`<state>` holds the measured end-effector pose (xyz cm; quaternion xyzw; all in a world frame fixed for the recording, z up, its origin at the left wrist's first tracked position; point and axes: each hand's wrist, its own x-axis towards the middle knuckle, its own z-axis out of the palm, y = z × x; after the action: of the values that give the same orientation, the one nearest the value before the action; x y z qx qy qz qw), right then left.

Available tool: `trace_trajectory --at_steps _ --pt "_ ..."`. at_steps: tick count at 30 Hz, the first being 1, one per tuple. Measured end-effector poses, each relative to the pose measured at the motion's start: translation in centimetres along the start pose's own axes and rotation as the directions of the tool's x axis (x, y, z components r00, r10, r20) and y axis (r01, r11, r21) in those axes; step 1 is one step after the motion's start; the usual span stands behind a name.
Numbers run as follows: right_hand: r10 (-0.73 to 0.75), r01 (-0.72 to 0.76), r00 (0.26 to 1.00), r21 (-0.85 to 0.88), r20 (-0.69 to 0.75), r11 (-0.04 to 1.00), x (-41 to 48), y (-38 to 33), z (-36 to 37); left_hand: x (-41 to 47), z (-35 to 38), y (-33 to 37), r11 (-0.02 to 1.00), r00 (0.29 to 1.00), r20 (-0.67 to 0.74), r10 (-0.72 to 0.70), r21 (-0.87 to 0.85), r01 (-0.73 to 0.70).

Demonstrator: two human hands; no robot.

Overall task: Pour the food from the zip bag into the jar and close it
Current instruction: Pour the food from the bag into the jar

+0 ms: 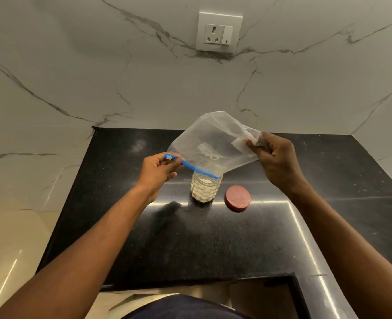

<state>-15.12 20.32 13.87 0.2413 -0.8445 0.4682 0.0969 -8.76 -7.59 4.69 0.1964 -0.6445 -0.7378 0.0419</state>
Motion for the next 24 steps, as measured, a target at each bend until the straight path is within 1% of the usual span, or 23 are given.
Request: trace_trajectory --at_steps 2,5,8,10,12,14,15,17,19,21,23,24 --pt "0.007 -0.007 1.0 0.03 0.005 1.0 -0.1 -0.1 0.2 0.2 0.3 0.1 1.0 1.0 0.022 0.007 0.011 -0.007" --pt "-0.002 0.001 0.999 0.031 0.033 1.0 0.0 0.2 0.2 0.4 0.6 0.1 1.0 0.999 0.033 0.014 0.011 -0.014" --pt "0.034 -0.028 0.998 0.1 -0.056 0.995 0.3 0.7 -0.2 0.8 0.2 0.4 1.0 1.0 0.013 0.024 -0.007 -0.024" --pt "0.05 -0.048 0.999 0.103 -0.018 0.994 0.1 0.9 0.0 1.0 0.0 0.5 1.0 1.0 0.012 0.028 -0.005 -0.028" --pt "0.064 -0.064 0.998 0.102 0.01 0.993 -0.3 1.1 0.2 0.9 0.2 0.5 0.999 0.999 0.043 0.031 0.019 -0.032" --pt "0.097 -0.089 0.994 0.161 -0.043 0.983 -0.3 1.2 -0.1 0.9 0.6 0.6 0.998 0.997 0.068 0.042 0.046 -0.045" --pt "0.113 -0.097 0.991 0.208 -0.067 0.973 -0.1 1.1 -0.3 0.9 0.6 0.7 0.998 0.997 0.058 0.049 0.047 -0.052" --pt "0.123 -0.103 0.99 0.257 -0.066 0.961 0.2 1.0 -0.4 1.0 0.6 0.9 0.997 0.998 0.02 0.067 0.041 -0.068" --pt "0.13 -0.109 0.99 0.268 -0.062 0.957 0.2 1.1 -0.2 1.2 0.7 1.1 0.993 0.995 0.019 0.094 0.067 -0.095" --pt "0.132 -0.114 0.99 0.26 -0.052 0.959 0.3 1.4 0.0 1.3 1.0 1.1 0.986 0.991 0.05 0.124 0.105 -0.129" --pt "0.133 -0.125 0.991 0.248 -0.018 0.961 0.4 1.7 0.0 1.4 1.4 1.1 0.981 0.988 0.064 0.144 0.118 -0.151" --pt "0.134 -0.122 0.991 0.256 -0.028 0.959 0.5 1.8 0.0 1.4 1.5 1.2 0.98 0.986 0.065 0.152 0.117 -0.158"
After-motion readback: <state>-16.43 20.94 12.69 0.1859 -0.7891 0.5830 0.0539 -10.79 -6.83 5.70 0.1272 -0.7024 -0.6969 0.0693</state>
